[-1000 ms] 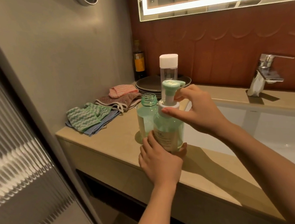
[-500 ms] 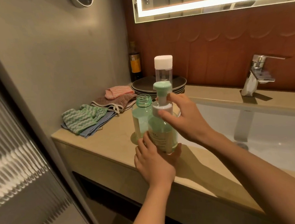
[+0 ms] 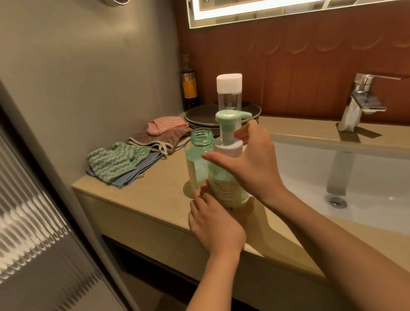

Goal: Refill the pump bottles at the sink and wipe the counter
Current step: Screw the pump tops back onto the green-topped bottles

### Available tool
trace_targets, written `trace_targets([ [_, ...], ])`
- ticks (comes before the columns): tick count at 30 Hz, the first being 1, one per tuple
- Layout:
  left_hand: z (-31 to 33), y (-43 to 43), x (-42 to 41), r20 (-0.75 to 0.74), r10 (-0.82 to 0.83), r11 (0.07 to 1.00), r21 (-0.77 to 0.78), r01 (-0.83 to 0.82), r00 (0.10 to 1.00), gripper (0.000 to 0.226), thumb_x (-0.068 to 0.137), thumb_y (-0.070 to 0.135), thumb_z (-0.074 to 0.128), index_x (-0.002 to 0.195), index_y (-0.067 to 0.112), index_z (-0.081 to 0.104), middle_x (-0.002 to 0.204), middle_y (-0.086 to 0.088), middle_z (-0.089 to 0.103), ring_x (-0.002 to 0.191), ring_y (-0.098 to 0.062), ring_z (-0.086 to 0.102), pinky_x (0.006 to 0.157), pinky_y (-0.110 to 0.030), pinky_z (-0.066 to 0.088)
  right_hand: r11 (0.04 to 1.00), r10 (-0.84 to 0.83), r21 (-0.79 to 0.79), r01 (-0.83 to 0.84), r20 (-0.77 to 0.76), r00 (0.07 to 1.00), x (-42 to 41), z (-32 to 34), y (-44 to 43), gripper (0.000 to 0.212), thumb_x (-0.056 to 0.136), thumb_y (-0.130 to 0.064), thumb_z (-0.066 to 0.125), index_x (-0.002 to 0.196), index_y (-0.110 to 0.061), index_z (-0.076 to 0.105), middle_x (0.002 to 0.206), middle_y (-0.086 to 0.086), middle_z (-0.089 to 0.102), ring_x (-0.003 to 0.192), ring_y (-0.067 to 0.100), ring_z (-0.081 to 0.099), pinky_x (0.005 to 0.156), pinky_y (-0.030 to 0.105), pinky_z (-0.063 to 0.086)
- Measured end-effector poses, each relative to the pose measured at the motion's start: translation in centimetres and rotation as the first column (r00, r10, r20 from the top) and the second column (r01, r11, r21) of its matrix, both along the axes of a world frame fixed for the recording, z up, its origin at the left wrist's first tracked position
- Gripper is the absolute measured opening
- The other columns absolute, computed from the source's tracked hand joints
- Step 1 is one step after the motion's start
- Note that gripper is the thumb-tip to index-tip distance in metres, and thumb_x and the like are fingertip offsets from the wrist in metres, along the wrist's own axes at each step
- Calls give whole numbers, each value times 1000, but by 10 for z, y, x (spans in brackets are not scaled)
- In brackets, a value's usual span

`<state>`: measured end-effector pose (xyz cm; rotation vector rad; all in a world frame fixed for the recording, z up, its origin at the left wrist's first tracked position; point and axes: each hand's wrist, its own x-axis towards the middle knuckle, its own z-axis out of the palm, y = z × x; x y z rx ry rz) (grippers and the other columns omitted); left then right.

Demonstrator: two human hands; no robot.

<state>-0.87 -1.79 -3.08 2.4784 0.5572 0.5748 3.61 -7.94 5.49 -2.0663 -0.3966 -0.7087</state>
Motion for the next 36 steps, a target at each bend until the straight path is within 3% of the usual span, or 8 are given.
trace_targets([
  [4, -2, -1, -1, 88, -6, 1000, -27, 8, 996, 94, 72, 44, 73, 144, 15, 20, 146, -3, 29, 133, -21, 31, 110, -33, 23, 998, 67, 9, -67, -67, 996, 0, 0, -10, 62, 65, -78, 54, 97, -26, 47, 99, -8, 51, 96, 13, 47, 80, 27, 43],
  [11, 2, -3, -1, 127, -8, 995, -94, 20, 992, 100, 72, 70, 58, 145, 14, 18, 147, -3, 28, 136, -23, 27, 111, -36, 20, 813, 580, 253, -525, -275, 767, 8, 12, -35, 52, 88, -37, 57, 136, -19, 45, 132, -7, 54, 118, 3, 52, 92, 15, 45],
  [18, 1, -3, 0, 111, 1, 996, -88, 9, 994, 98, 72, 71, 57, 144, 16, 18, 144, 0, 30, 134, -21, 28, 110, -35, 21, 873, 469, 256, -415, -209, 858, 11, 7, -31, 45, 71, -42, 75, 108, -19, 66, 112, -2, 67, 110, 18, 59, 99, 45, 45],
  [22, -3, -2, 2, 111, -1, 998, -61, 7, 994, 88, 79, 51, 63, 145, 16, 16, 147, -2, 27, 136, -21, 26, 112, -34, 19, 944, 290, 208, -256, -154, 945, 5, 6, -16, 45, 67, -38, 81, 95, -18, 52, 96, -5, 59, 90, 8, 55, 73, 14, 47],
  [26, -2, -2, 1, 127, 7, 997, -75, 2, 992, 90, 75, 51, 67, 144, 16, 20, 144, -2, 31, 134, -22, 30, 112, -36, 22, 992, 125, 18, -124, -142, 982, 8, 10, -15, 59, 62, -61, 73, 94, -18, 49, 99, 0, 52, 94, 15, 48, 73, 22, 42],
  [28, -2, -2, 1, 133, 12, 998, -69, -3, 991, 91, 73, 50, 68, 143, 14, 22, 141, -3, 34, 132, -23, 33, 110, -37, 25, 956, 294, 84, -282, -230, 927, 12, 11, -23, 69, 67, -70, 64, 110, -17, 51, 115, 0, 53, 110, 16, 48, 87, 26, 43],
  [32, 0, -4, 0, 154, 16, 996, -90, -2, 988, 96, 69, 64, 64, 141, 14, 26, 138, -2, 38, 129, -23, 35, 108, -38, 26, 767, 641, 244, -593, -306, 704, 17, 12, -39, 47, 82, -38, 53, 127, -22, 53, 131, -3, 56, 121, 9, 51, 96, 22, 40],
  [36, 0, -4, 1, 160, 12, 995, -99, 4, 987, 98, 67, 68, 64, 140, 15, 27, 137, -2, 39, 129, -22, 36, 108, -37, 26, 795, 599, 295, -530, -246, 762, 17, 12, -39, 33, 77, -33, 69, 105, -16, 67, 107, 0, 69, 103, 12, 63, 85, 25, 48],
])
